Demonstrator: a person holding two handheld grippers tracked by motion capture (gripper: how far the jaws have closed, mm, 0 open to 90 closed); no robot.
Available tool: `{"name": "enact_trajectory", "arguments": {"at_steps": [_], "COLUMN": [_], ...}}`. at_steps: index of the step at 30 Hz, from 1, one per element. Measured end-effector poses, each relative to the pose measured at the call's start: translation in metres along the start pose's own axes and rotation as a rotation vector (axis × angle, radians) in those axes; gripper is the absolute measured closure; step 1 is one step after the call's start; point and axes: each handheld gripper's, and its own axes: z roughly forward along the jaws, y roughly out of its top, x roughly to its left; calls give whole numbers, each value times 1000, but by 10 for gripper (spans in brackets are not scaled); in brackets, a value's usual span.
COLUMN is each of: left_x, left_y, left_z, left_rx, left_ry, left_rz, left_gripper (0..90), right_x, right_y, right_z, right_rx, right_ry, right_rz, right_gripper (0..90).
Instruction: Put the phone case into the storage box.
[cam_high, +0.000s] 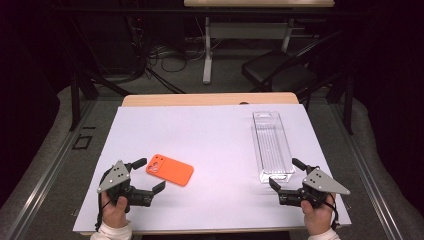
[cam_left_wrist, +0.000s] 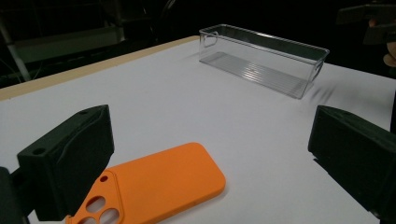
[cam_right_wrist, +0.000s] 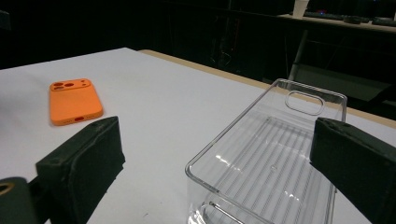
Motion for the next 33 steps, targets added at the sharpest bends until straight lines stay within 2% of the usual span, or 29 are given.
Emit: {"name": "enact_trajectory", "arguments": {"at_steps": [2, 8, 13, 18, 19, 20, 22, 24, 26, 30, 31, 33], "left_x": [0, 1, 5, 6, 7, 7, 9, 10, 12, 18, 22, 26], "left_y": [0, 0, 0, 1, 1, 1, 4, 5, 8, 19, 23, 28], "left_z": [0, -1, 0, -1, -2, -2, -2, -2, -2, -2, -1, 0], "left_rx": [-1, -7, -2, 15, 24, 24, 24, 24, 24, 61, 72, 95], "left_ry": [2, -1, -8, 4, -3, -3, -12, -14, -14, 0, 1, -2], "left_rz": [-5, -14, -52, -67, -87, -87, -141, -152, -182, -204, -236, -265], "left_gripper": [3, 4, 5, 5, 5, 5, 5, 5, 5, 5, 5, 5], "right_x": [0, -1, -2, -2, -2, -2, -1, 0, 1, 1, 0, -1], "right_y": [-1, 0, 0, 0, 0, 0, 0, 0, 1, 1, 1, 1], "right_z": [-1, -2, -2, -1, -1, -1, -1, -1, -2, -1, -1, 0], "right_rx": [13, 8, 14, 19, 24, 27, 29, 28, 27, 34, 38, 44], "right_ry": [-5, -16, -22, -20, -19, -19, -20, -25, -29, -37, -41, -44], "right_rz": [12, 3, 2, -2, -5, -5, -5, -6, -5, -26, -28, -20], "right_gripper": [23, 23, 27, 30, 30, 31, 30, 31, 30, 30, 31, 31]}}
